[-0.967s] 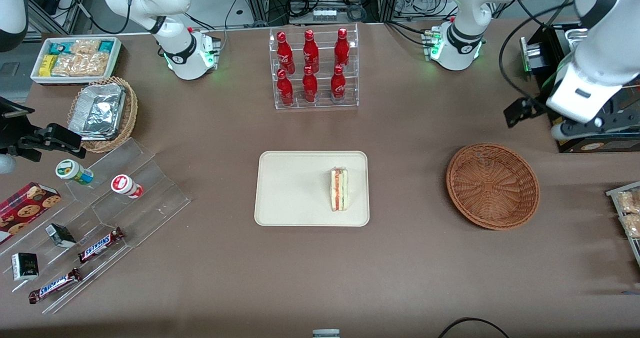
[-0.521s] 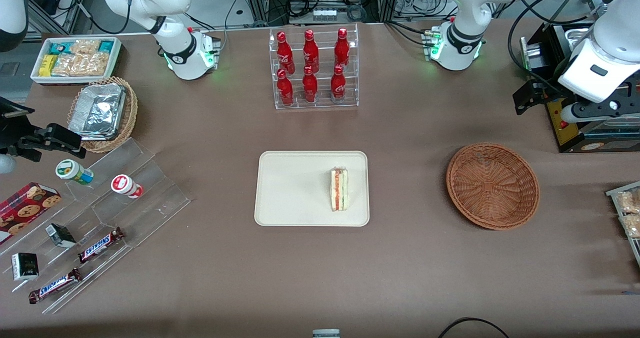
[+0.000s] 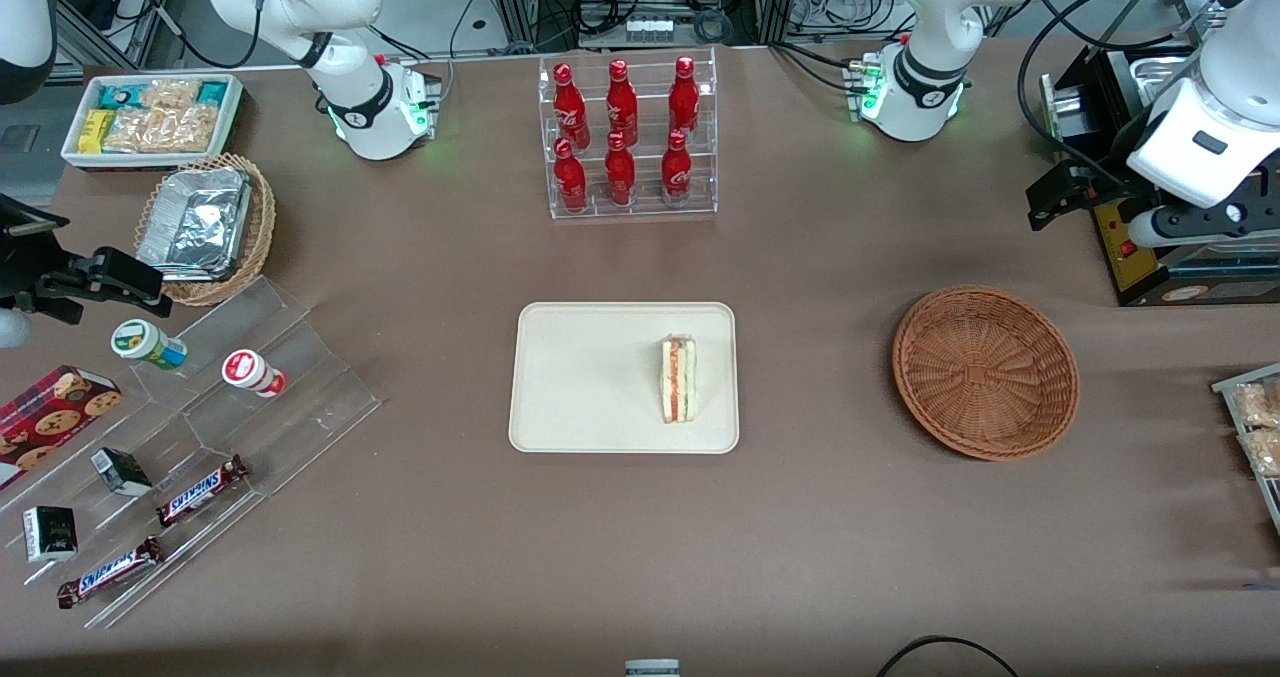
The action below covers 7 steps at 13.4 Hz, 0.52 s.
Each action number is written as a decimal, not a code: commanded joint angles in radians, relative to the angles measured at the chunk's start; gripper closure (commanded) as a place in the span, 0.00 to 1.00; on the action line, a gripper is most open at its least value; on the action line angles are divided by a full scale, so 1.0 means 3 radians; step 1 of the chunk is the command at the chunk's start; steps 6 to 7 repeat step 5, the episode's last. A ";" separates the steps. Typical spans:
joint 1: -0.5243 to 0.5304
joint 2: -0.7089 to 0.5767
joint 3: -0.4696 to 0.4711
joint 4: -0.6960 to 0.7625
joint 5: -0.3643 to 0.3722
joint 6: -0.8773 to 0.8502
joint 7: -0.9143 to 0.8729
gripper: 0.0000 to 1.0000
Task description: Place sandwich from basket to tray
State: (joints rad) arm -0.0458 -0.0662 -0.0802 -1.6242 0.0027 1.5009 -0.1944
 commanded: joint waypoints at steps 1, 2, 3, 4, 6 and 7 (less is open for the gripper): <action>0.0015 0.0006 -0.0004 0.0035 -0.0040 0.0013 0.0019 0.00; 0.0015 0.0006 -0.0004 0.0035 -0.0004 0.0008 0.0034 0.00; 0.0020 0.0011 -0.0004 0.0035 0.0006 0.0013 0.0044 0.00; 0.0020 0.0006 -0.0004 0.0030 -0.0004 0.0013 0.0055 0.00; 0.0020 0.0006 -0.0004 0.0035 -0.0024 0.0018 0.0055 0.00; 0.0020 0.0006 -0.0004 0.0035 -0.0024 0.0018 0.0055 0.00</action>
